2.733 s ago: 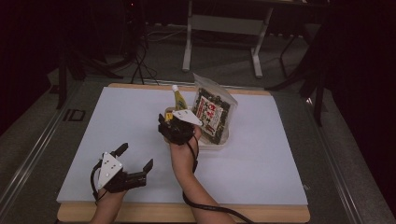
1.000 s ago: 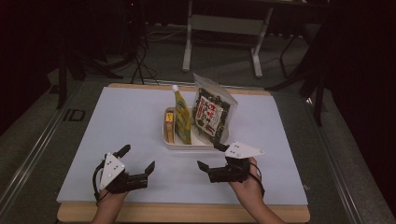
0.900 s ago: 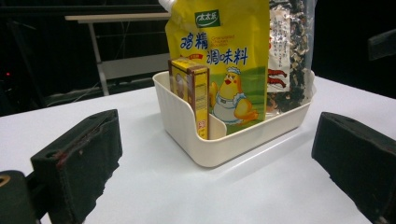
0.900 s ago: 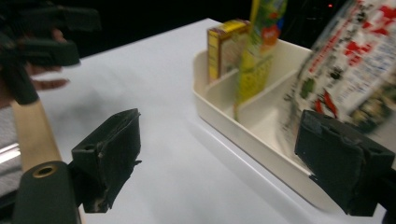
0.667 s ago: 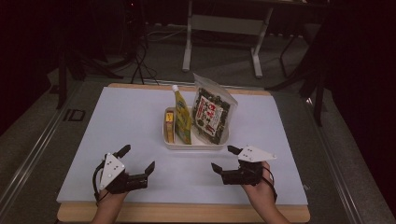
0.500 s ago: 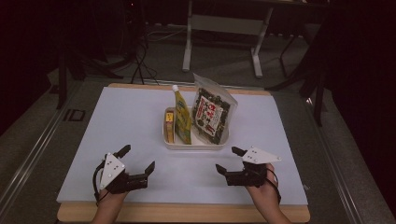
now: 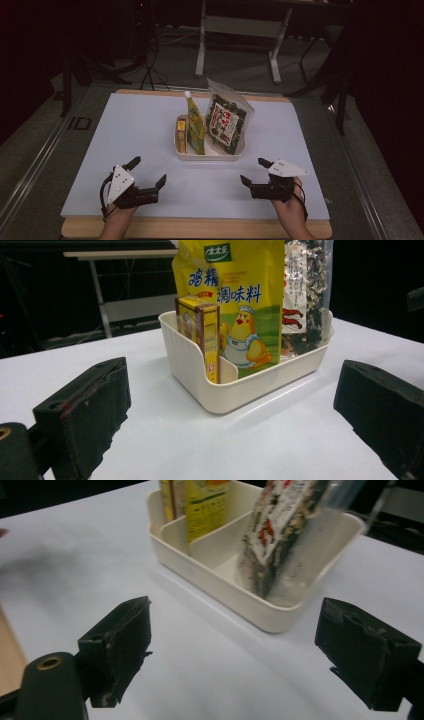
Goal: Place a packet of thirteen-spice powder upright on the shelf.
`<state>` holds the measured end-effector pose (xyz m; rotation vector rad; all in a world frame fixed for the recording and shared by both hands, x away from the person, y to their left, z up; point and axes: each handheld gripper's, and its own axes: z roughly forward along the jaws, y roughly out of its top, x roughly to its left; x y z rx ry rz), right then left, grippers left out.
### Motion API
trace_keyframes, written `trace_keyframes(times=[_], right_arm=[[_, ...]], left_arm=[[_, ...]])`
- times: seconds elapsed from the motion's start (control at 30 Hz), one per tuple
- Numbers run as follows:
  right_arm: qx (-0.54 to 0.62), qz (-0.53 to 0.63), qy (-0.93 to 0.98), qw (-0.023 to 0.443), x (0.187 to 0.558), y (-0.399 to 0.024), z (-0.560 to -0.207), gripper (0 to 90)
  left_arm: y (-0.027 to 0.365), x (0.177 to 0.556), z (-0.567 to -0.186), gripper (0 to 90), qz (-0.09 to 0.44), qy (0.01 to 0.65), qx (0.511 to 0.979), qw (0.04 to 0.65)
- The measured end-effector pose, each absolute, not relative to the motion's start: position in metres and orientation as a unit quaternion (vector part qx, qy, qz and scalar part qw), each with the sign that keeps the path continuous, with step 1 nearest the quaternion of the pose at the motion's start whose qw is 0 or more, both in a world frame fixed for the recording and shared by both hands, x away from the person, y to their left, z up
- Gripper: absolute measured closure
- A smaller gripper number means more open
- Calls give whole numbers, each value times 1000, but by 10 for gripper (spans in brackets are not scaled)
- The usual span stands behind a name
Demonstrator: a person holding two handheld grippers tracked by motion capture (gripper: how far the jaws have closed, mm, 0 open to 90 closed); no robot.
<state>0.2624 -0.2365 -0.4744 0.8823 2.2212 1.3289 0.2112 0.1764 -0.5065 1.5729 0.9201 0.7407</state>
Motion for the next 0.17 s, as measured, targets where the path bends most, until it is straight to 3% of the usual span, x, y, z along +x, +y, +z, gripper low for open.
trace_keyframes(times=[0.17], right_arm=[[321,473,795,202,265,-239,-476,145]], left_arm=[[176,211,-507,22,315,388,667,553]])
